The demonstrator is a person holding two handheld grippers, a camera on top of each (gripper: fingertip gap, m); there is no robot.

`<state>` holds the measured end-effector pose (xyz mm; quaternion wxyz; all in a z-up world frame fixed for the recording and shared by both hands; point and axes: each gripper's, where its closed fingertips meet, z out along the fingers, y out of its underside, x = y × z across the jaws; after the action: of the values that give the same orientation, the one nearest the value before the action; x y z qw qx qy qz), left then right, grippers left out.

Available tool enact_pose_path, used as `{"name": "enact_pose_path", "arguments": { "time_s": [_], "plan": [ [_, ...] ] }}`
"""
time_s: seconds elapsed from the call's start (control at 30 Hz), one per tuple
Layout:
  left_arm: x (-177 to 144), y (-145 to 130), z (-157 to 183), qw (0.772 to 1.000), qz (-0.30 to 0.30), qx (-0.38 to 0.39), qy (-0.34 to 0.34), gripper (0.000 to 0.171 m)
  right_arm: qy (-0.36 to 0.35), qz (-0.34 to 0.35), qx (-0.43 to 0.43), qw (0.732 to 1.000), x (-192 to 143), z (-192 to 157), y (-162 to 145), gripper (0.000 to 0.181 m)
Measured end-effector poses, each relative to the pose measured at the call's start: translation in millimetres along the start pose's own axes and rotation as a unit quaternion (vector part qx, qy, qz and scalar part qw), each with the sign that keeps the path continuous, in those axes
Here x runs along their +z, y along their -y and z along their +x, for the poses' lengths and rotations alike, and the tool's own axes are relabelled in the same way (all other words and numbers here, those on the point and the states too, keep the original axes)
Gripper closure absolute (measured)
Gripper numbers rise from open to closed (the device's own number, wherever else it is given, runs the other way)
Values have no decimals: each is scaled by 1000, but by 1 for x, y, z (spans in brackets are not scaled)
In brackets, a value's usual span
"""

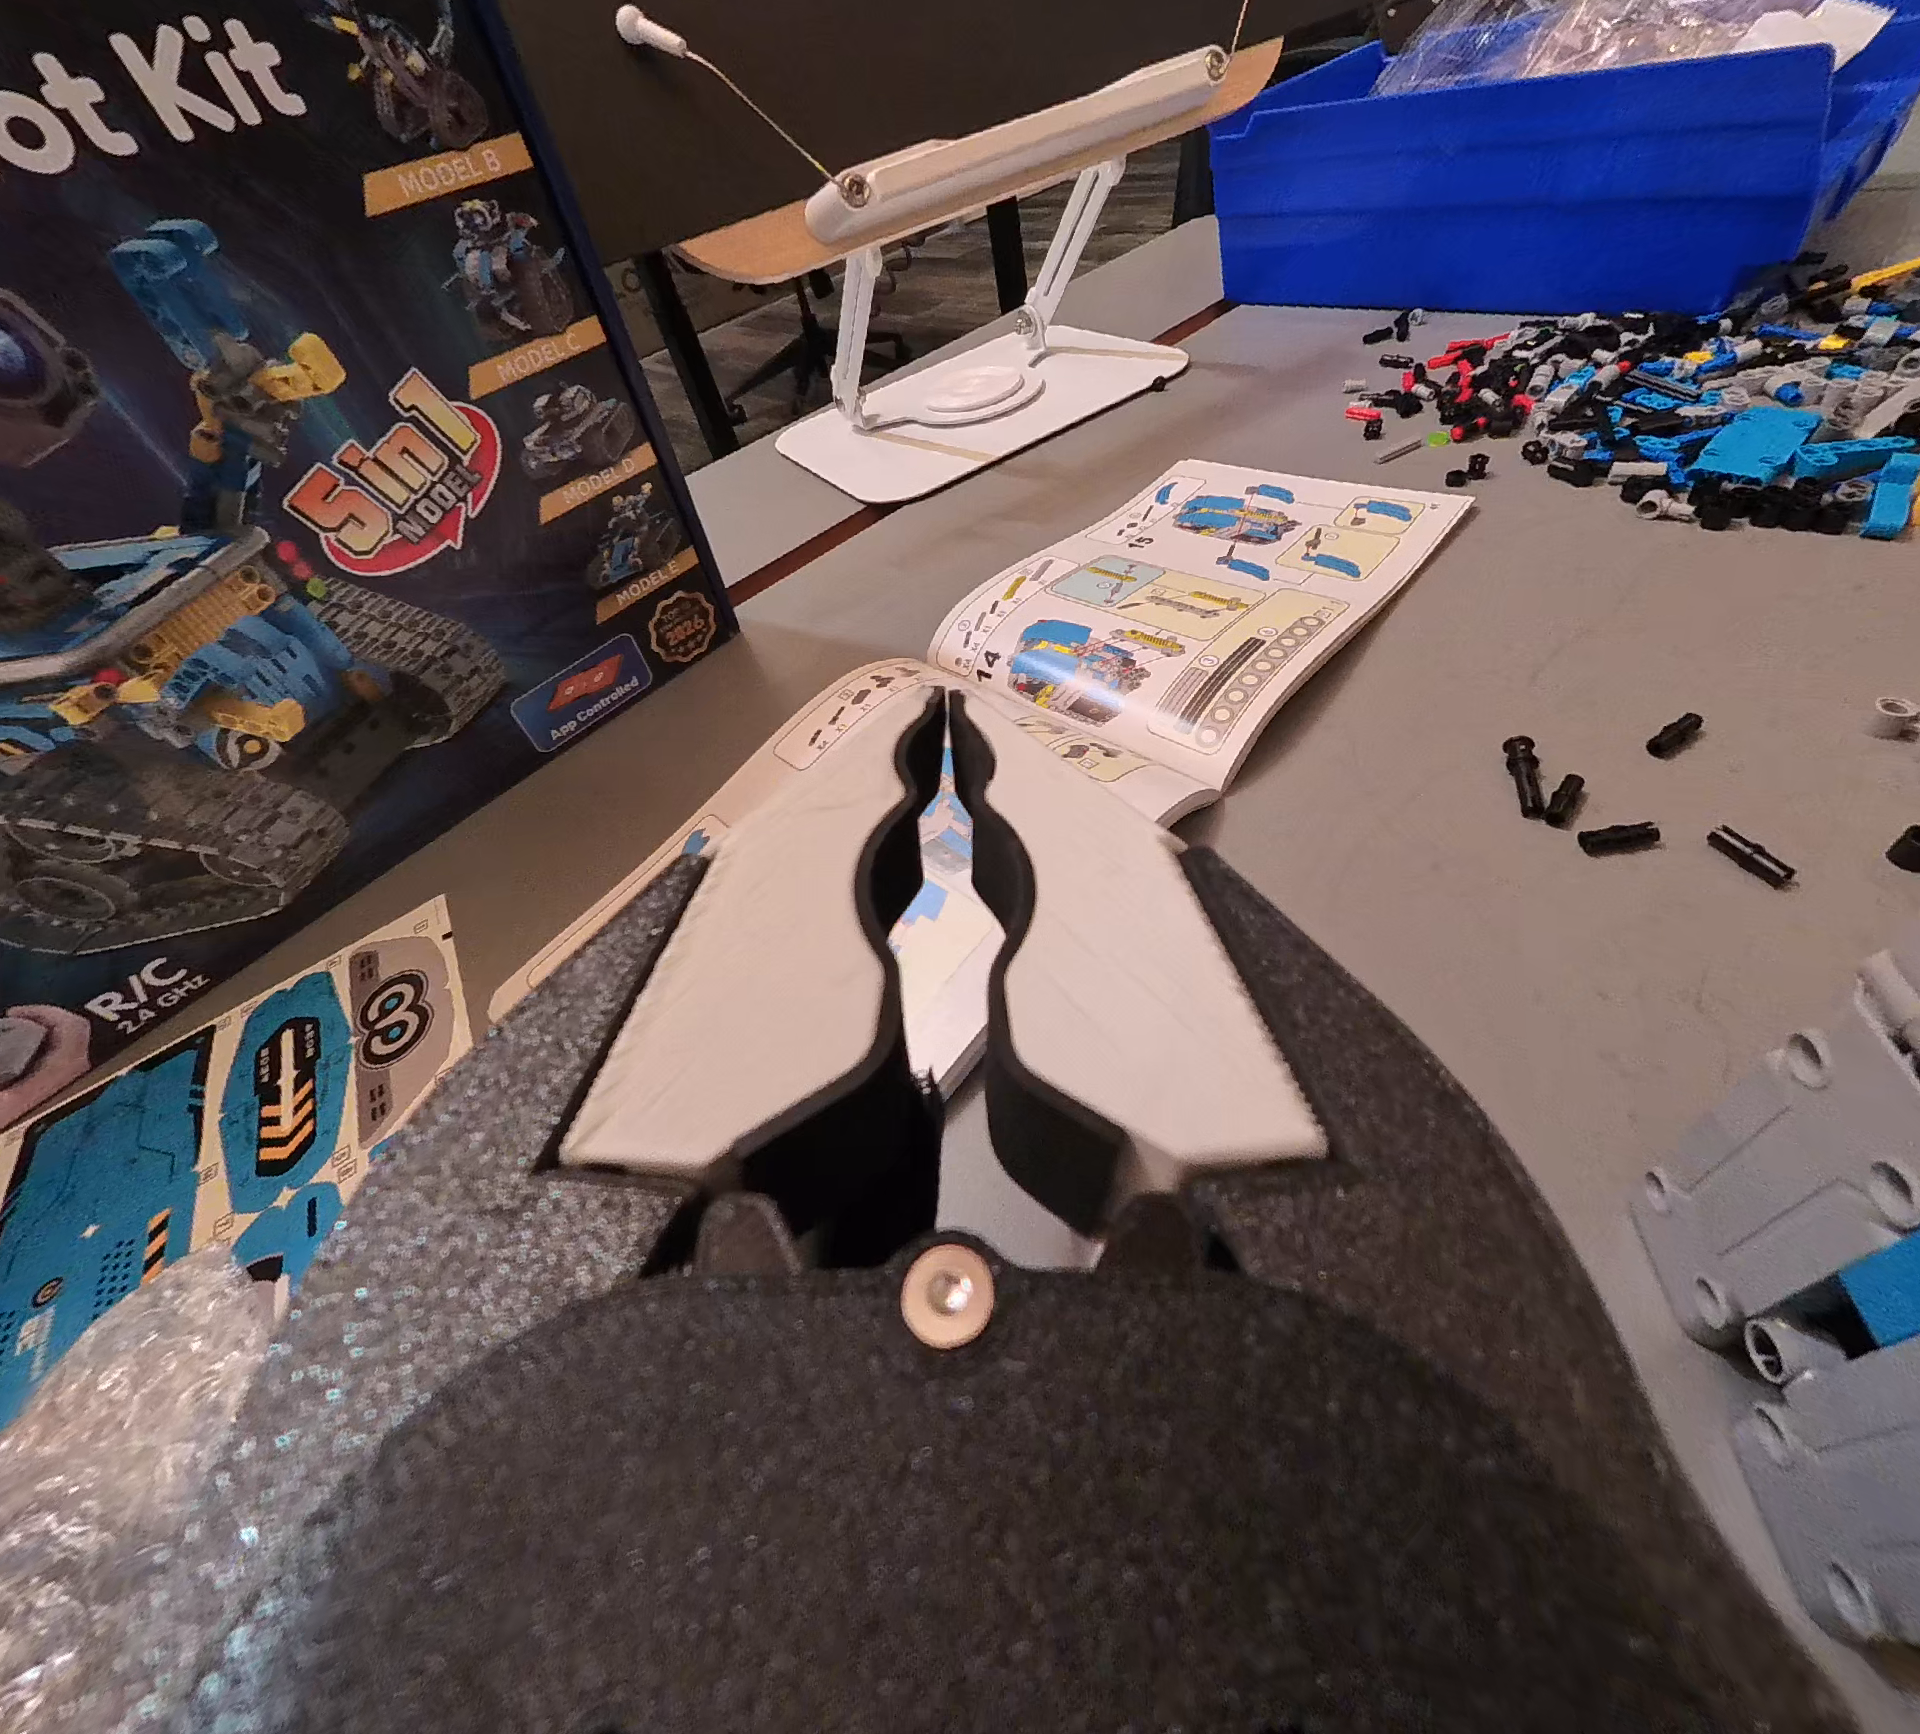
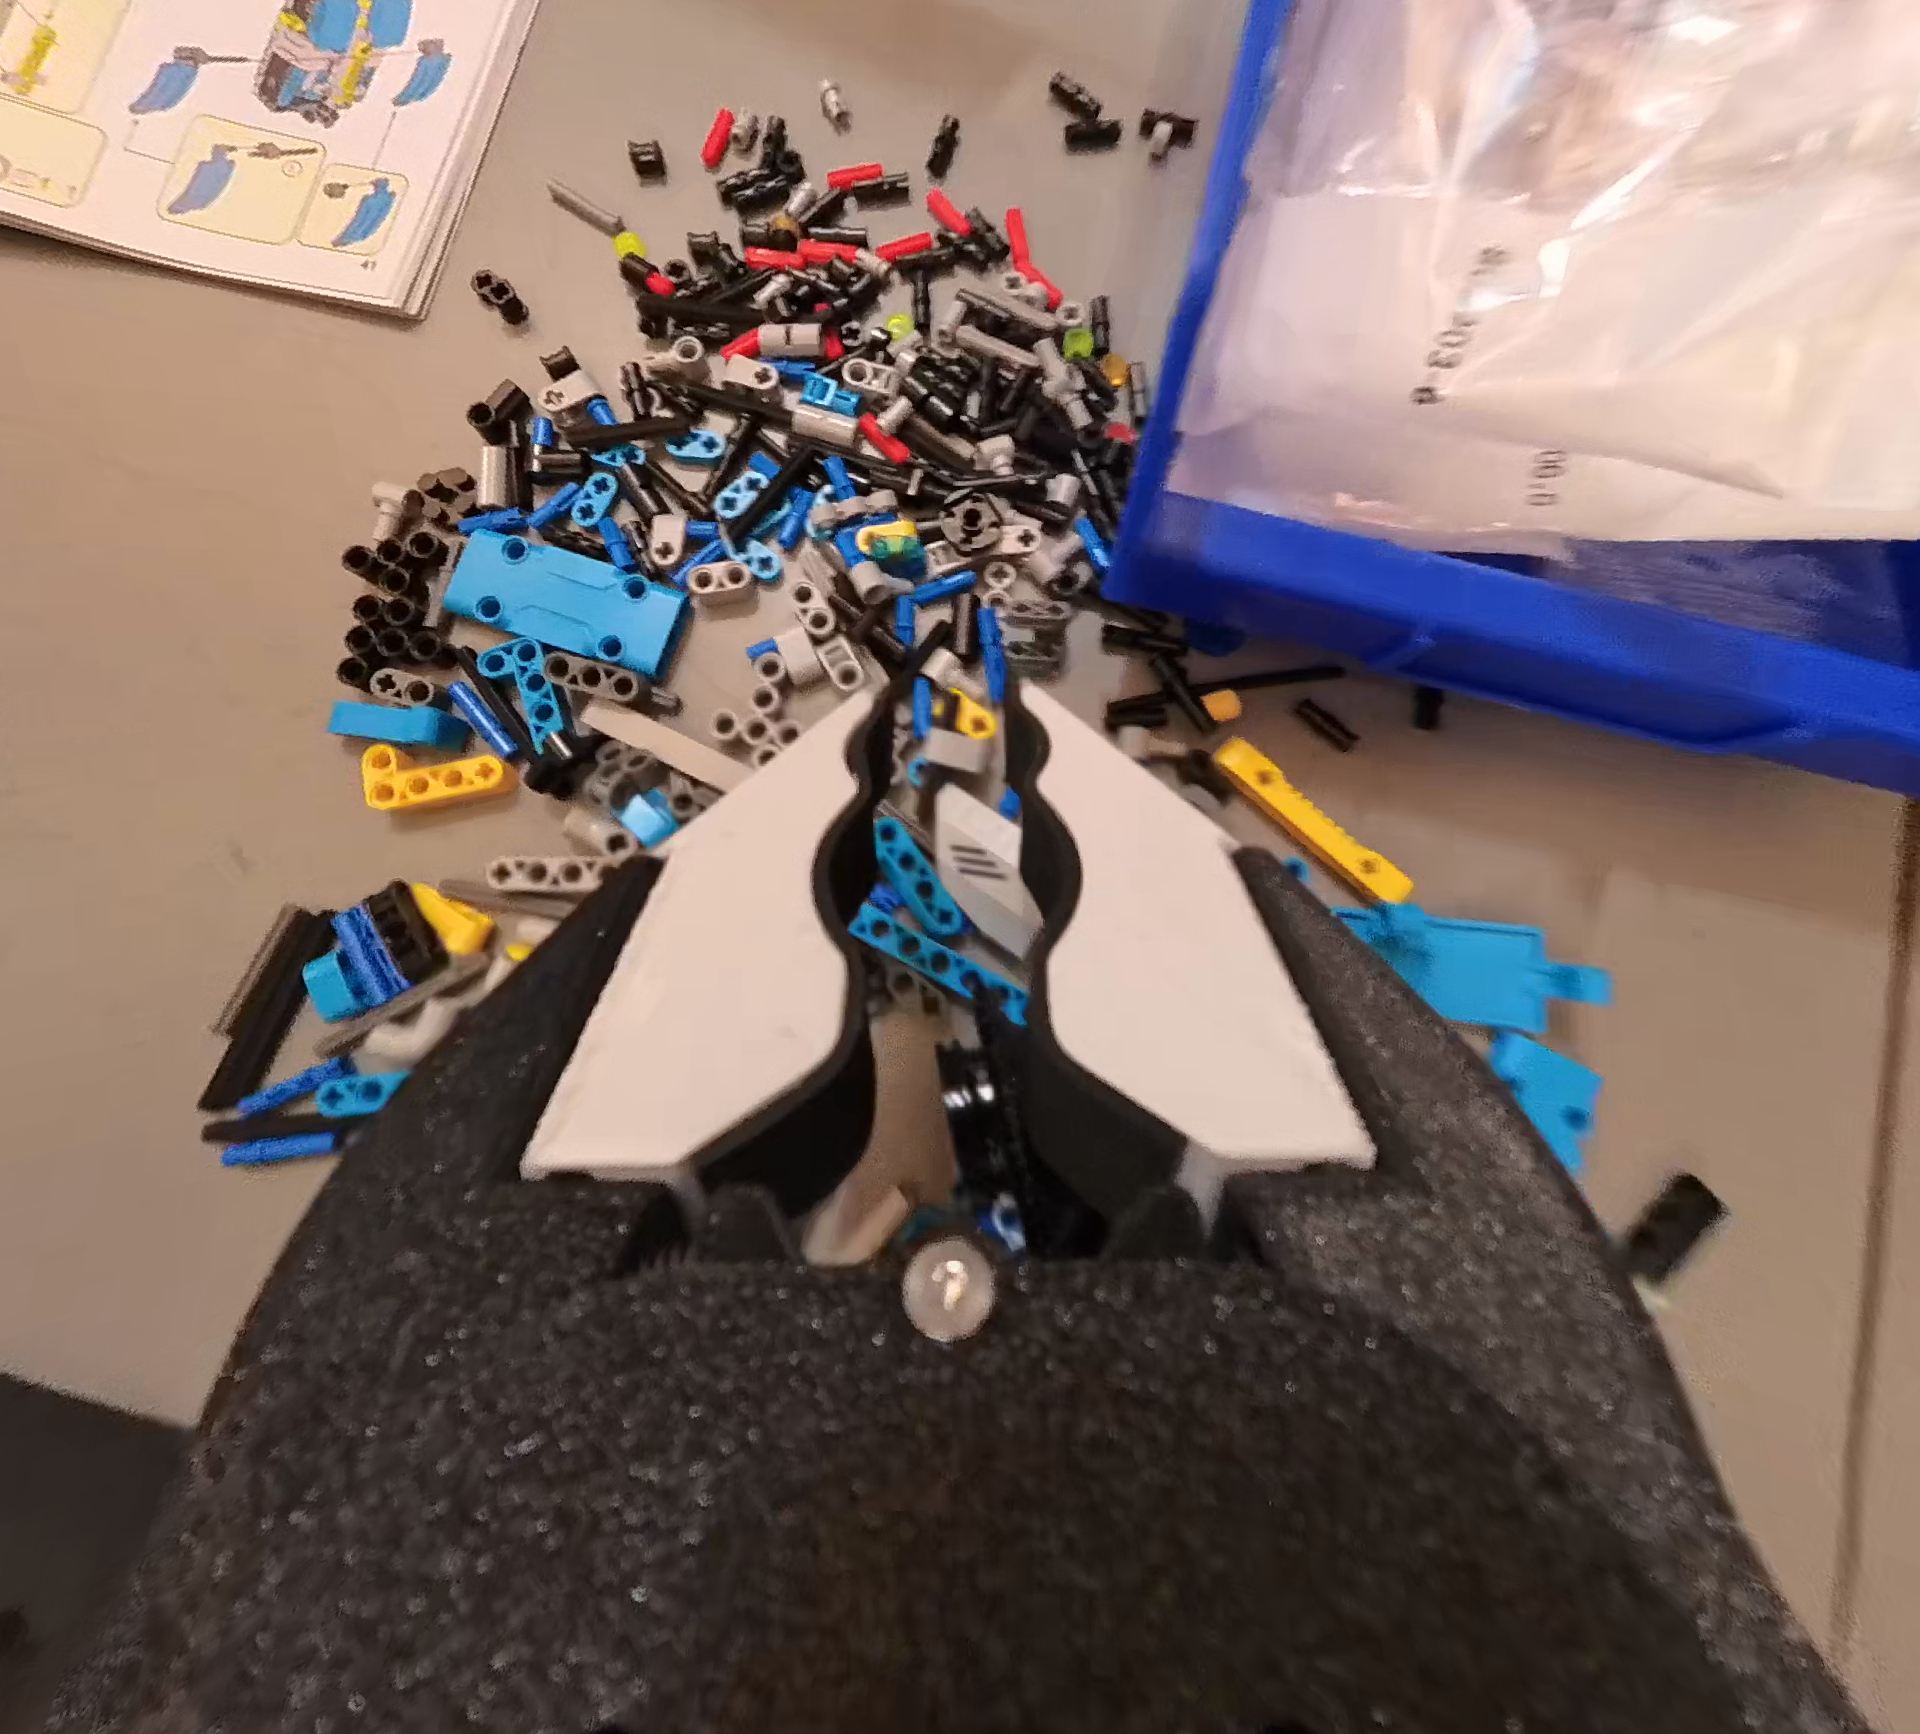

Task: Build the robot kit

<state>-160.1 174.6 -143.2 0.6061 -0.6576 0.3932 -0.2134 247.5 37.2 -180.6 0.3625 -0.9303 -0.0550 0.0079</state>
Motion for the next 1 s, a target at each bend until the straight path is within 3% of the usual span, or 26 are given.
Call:
{"name": "enact_pose_path", "arguments": {
  "time_s": [0.17,0.27,0.33,0.47,0.6,0.67,0.83,1.0],
  "plan": [
    [0,0,0,1000,-1,-2,0,171,-9,28,43,999,-53,10,0,155],
    [-8,-8,-6,1000,-21,-3,13,170,31,114,139,983,-71,-27,-21,155],
    [-14,-17,-9,999,-46,-7,15,165,46,160,145,975,-79,-58,-39,158],
    [-20,-23,-17,997,-60,-23,32,160,-7,144,96,985,-91,-75,-63,158],
    [-20,-23,-21,997,-62,-19,51,156,21,198,125,972,-93,-96,-61,159],
    [-20,-24,-21,996,-64,-14,57,155,-5,204,125,971,-89,-89,-65,160],
    [-13,-38,-28,991,-109,-46,63,143,-112,223,119,961,-104,-34,-68,161],
    [-13,-36,-26,991,-109,-7,78,143,-70,164,141,974,-81,-31,-95,158]
  ]
}}
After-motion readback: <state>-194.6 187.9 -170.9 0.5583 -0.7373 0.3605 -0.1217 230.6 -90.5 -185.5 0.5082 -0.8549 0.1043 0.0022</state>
